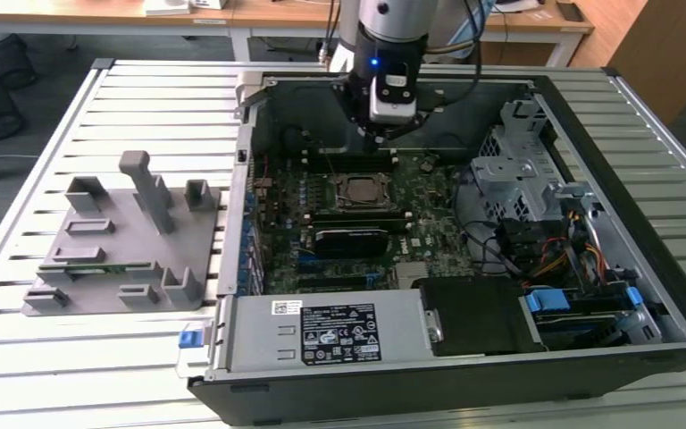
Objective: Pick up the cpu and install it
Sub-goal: 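Install the first cpu locking lever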
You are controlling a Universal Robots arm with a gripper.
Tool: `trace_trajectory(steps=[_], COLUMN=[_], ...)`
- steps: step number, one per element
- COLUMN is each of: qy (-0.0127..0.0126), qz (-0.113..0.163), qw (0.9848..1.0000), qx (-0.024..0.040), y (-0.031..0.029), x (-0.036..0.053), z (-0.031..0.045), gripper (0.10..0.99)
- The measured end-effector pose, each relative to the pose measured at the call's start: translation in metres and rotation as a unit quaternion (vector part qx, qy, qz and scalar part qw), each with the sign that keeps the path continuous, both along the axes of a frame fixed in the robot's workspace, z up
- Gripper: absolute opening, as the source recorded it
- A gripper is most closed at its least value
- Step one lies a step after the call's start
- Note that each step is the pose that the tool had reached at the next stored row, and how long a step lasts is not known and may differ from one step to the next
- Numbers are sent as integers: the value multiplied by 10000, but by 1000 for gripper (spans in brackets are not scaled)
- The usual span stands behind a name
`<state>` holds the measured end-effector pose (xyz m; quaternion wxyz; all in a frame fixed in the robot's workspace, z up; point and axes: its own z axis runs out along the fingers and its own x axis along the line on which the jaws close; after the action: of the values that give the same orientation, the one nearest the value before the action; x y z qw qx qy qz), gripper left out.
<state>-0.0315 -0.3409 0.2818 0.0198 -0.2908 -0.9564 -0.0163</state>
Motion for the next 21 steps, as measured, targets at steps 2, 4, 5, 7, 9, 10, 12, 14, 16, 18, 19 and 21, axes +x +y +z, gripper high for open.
trace_trajectory(steps=[2, 4, 5, 7, 9, 10, 12, 14, 16, 18, 19, 21], qy=[0, -1, -1, -35, -75, -85, -87, -87, -87, -87, -86, -87], qz=[169, 337, 433, 515, 577, 638, 814, 999, 1174, 1327, 1404, 1581], qw=[9999, 9994, 9991, 9987, 9983, 9979, 9966, 9950, 9931, 9911, 9901, 9874], qx=[1, 2, 2, -2, -3, -3, -3, -1, 1, 2, 3, 5], y=[0, 1, 0, 0, 0, 0, 0, 1, 0, 1, 0, 0], x=[1, 1, 1, 1, 1, 2, 1, 1, 1, 2, 3, 3], z=[-2, -6, -8, -11, -14, -15, -15, -19, -24, -30, -33, -38], gripper=[114, 114, 114, 114, 114, 114, 114, 114, 114, 114, 114, 114])
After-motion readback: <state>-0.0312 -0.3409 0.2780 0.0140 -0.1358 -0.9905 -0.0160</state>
